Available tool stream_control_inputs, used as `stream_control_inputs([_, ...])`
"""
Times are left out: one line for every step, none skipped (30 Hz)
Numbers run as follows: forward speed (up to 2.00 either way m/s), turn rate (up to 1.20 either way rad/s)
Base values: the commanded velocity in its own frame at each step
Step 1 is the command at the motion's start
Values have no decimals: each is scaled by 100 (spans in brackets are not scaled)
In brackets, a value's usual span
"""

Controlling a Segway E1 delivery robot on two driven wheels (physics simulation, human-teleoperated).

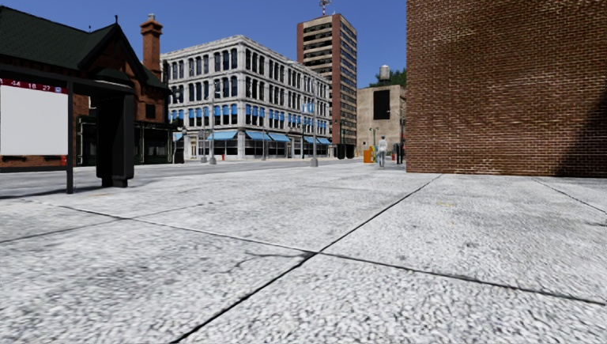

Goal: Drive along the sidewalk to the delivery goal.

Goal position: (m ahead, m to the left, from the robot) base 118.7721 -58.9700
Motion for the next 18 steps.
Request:
stream_control_inputs([200, 0])
stream_control_inputs([200, 0])
stream_control_inputs([200, 0])
stream_control_inputs([200, 0])
stream_control_inputs([200, 0])
stream_control_inputs([200, 0])
stream_control_inputs([200, 0])
stream_control_inputs([200, 0])
stream_control_inputs([200, 0])
stream_control_inputs([200, 0])
stream_control_inputs([200, 0])
stream_control_inputs([200, 0])
stream_control_inputs([200, 0])
stream_control_inputs([200, 0])
stream_control_inputs([200, 0])
stream_control_inputs([200, 0])
stream_control_inputs([200, 0])
stream_control_inputs([200, 0])
